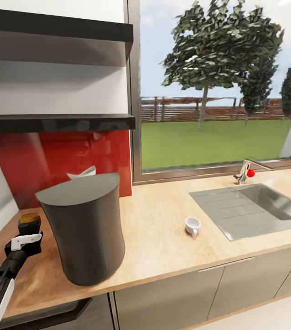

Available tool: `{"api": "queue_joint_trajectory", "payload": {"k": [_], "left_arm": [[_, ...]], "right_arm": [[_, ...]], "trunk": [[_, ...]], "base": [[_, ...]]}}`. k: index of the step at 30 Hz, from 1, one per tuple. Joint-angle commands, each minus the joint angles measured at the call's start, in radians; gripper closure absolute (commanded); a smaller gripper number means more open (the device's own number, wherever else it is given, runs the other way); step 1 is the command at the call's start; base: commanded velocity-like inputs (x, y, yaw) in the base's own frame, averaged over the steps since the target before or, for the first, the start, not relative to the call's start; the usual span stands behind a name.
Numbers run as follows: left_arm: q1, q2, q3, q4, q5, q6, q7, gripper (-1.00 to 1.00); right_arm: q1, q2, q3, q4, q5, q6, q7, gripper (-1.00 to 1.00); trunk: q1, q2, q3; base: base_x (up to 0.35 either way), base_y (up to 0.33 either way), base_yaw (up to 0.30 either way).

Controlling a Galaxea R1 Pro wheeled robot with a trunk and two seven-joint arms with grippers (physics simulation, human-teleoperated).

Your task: Set up a coffee station on the kitchen countertop: keep the coffee maker on the countertop, move the bottle of coffee from the kitchen shelf to the counter next to the coffee maker, place a paper coffee filter on top of the coffee maker, put the saucer next to the coffee maker with the coffee cup on the saucer, and place the electric kettle next to the coffee maker.

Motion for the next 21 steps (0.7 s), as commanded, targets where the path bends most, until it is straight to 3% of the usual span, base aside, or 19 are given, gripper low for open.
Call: {"api": "queue_joint_trajectory", "payload": {"k": [1, 6, 17, 21], "left_arm": [[-0.001, -0.001, 0.004, 0.001, -0.003, -0.003, -0.007, 1.00], [-0.001, 0.000, 0.004, 0.001, -0.003, -0.003, -0.007, 1.00], [-0.001, 0.000, 0.005, 0.007, -0.002, -0.004, -0.006, 1.00], [-0.001, -0.001, 0.007, 0.051, 0.000, -0.087, -0.006, 1.00]], "right_arm": [[0.000, 0.000, 0.002, 0.001, 0.002, -0.003, -0.003, -1.00], [0.000, 0.000, 0.002, 0.002, 0.002, -0.003, -0.003, -1.00], [0.000, 0.000, 0.002, 0.003, 0.002, -0.003, -0.003, -1.00], [0.000, 0.001, 0.002, 0.003, 0.002, -0.003, -0.004, -1.00]], "trunk": [[0.000, -0.001, 0.000], [0.000, -0.001, 0.000], [0.000, -0.001, 0.000], [0.000, -0.001, 0.000]], "base": [[0.058, 0.000, 0.000], [0.168, 0.000, 0.000], [0.010, 0.000, 0.000], [0.000, 0.000, 0.000]]}}
